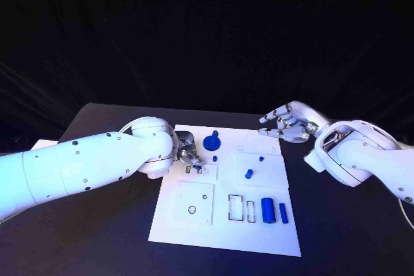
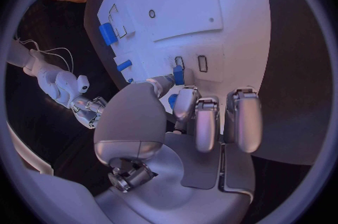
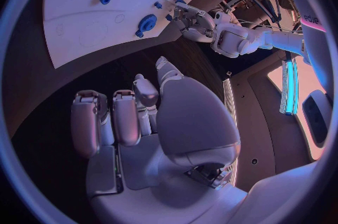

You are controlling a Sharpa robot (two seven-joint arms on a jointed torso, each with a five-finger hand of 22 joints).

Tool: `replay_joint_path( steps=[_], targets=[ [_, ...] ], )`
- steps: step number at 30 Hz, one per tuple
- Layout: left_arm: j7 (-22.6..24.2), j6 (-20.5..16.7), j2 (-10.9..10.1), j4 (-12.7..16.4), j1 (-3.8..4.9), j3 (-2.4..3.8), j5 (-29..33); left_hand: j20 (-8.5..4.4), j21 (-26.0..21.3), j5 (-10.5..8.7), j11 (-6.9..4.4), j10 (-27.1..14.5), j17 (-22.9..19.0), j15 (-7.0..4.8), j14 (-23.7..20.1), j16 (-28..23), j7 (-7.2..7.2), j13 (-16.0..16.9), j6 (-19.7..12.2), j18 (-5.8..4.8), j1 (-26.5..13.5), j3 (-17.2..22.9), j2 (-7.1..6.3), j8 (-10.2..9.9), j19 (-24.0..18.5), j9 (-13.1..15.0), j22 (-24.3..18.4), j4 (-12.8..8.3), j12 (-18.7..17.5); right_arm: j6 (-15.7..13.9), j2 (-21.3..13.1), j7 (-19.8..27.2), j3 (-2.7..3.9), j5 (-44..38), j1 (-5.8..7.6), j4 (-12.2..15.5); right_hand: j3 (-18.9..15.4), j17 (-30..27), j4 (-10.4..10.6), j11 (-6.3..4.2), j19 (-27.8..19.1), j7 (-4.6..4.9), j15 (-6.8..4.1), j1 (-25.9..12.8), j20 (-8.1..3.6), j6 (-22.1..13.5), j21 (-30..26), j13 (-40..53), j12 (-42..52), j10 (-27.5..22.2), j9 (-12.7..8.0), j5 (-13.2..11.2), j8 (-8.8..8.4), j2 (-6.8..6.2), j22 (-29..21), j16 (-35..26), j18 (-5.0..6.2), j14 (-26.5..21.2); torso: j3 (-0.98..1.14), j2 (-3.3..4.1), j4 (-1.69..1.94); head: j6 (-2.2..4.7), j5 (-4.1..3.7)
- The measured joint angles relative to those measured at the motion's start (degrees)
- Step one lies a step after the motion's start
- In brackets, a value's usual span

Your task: Assemble the parts on the task board

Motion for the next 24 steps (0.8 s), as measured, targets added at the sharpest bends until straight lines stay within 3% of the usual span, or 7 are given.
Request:
replay_joint_path(
  steps=[9, 24],
  targets=[
    [0.0, -2.8, -0.2, 1.3, -1.31, 0.04, -3.0, 0.0, 0.0, -0.02, 0.0, 0.0, 0.0, 0.01, 0.0, 0.0, 0.02, 0.2, 0.0, 0.01, -0.2, 0.4, -0.16, 0.0, 0.0, 0.1, 0.0, -0.1, 0.4, 0.0, 0.0, 0.0, -0.01, 0.0, -0.01, 0.0, 0.0, 0.0, 0.0, 0.0, 0.0, 0.0, 0.0, 0.0, 0.0, 0.0, 0.0, 0.0, 0.0, 0.0, 0.0, 0.0, 0.0, 0.0, 0.0, 0.0, 0.0, 0.0, -0.01, 0.08, -0.15, -0.01, 0.13],
    [0.1, -2.1, -0.6, 1.8, -1.52, 0.16, -4.7, 0.0, 0.0, -0.22, 0.01, 0.0, 0.0, 0.01, 0.0, 0.0, 0.13, 0.2, -0.1, 0.0, -0.4, 0.7, -0.42, 0.0, 0.0, 0.1, 0.0, -0.4, 0.4, 0.1, -0.3, 0.0, -0.02, 0.0, -0.02, 0.0, 0.0, 0.0, 0.0, 0.0, 0.0, 0.0, 0.0, 0.0, 0.0, 0.0, 0.0, 0.0, 0.0, 0.0, 0.0, 0.2, 0.0, 0.0, 0.0, 0.0, 0.0, 0.0, 0.02, 0.1, -0.17, -0.3, 0.13]
  ],
)
